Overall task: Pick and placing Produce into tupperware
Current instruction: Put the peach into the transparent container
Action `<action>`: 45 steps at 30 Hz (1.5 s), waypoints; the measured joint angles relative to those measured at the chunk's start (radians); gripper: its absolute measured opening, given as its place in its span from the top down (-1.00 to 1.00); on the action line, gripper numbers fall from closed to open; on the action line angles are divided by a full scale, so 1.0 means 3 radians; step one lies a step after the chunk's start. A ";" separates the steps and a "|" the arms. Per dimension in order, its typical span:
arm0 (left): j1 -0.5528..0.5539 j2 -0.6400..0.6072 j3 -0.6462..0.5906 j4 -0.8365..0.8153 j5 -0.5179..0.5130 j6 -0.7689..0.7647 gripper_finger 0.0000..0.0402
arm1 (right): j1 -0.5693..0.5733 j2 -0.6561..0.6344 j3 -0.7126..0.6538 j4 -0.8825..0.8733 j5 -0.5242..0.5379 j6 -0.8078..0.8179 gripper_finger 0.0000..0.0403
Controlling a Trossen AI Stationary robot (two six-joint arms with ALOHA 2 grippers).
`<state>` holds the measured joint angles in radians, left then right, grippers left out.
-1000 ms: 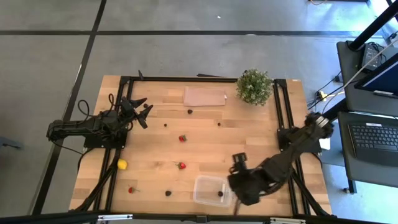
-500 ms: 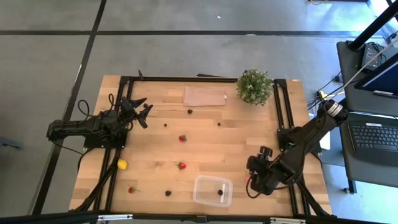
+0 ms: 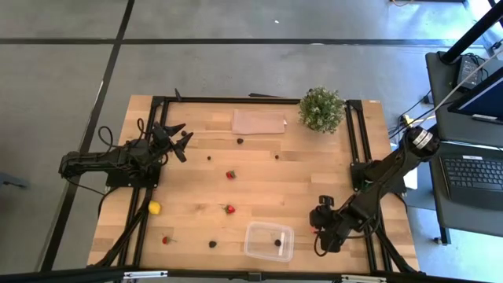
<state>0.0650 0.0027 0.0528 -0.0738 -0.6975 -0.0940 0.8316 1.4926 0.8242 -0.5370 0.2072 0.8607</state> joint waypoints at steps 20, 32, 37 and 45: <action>0.0000 -0.0001 0.0000 -0.0003 0.0000 0.0000 -0.14 | 0.0011 0.0501 -0.0001 0.0098 -0.0082 -0.0351 0.03; 0.0000 0.0000 0.0000 -0.0003 0.0000 0.0000 -0.14 | 0.0008 0.0503 0.0034 0.0150 -0.0086 -0.0269 0.52; 0.0000 -0.0001 0.0000 -0.0003 -0.0001 0.0000 -0.14 | -0.0077 0.0444 0.0360 -0.0228 -0.0086 -0.0353 0.55; 0.0000 0.0000 0.0000 -0.0003 -0.0001 0.0000 -0.14 | -0.0349 0.0364 0.1289 -0.0532 -0.0053 -0.0968 0.54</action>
<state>0.0650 0.0025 0.0528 -0.0746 -0.6978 -0.0940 0.7268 1.6018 1.2109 -0.6966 0.1912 0.5704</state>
